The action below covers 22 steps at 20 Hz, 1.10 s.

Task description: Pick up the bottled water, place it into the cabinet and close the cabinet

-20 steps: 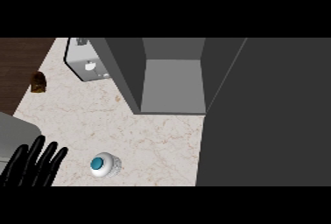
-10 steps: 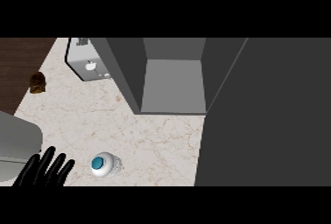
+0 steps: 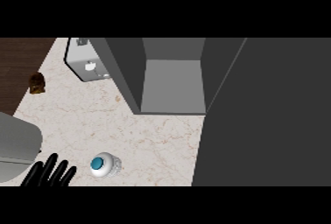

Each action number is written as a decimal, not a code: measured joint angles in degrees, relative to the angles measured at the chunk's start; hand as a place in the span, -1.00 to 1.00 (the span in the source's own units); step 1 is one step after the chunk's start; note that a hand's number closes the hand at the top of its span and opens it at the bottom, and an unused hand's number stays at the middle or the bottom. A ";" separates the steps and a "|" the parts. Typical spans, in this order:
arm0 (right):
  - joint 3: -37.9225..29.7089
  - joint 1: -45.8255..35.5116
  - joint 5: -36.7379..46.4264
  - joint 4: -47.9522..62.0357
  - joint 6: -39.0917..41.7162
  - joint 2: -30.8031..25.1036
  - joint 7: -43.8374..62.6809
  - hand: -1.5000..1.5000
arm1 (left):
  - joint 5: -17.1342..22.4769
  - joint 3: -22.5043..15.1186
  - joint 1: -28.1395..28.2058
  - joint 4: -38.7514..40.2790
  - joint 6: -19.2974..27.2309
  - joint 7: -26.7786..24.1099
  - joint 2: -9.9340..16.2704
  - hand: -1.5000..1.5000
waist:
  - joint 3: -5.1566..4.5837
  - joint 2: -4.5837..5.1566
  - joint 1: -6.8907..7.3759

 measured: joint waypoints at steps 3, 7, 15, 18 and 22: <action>0.48 0.05 0.19 -0.08 -0.59 -0.37 -0.05 -1.00 | -0.59 -0.25 0.05 -0.11 0.73 -0.16 0.05 -1.00 | 0.02 0.03 -0.22; 0.62 -1.86 0.42 -0.06 -1.59 -0.70 1.32 -1.00 | -1.32 0.67 -1.31 -0.08 1.48 0.01 0.50 -1.00 | 0.01 0.13 -0.31; 0.44 -3.40 0.67 -0.61 -2.82 -2.32 3.44 -1.00 | -2.34 2.91 -4.85 0.43 3.12 0.79 0.54 -1.00 | -0.01 0.22 -0.67; 2.20 -3.30 0.91 -0.67 -3.81 -2.24 3.77 -1.00 | -2.57 3.71 -7.06 0.91 3.99 1.62 0.06 -1.00 | -0.01 0.26 -0.79; 2.73 -5.38 1.20 -0.75 -5.16 -2.63 5.98 -1.00 | -1.47 6.33 -8.97 2.64 4.04 0.95 -0.22 -1.00 | -0.03 0.30 -0.78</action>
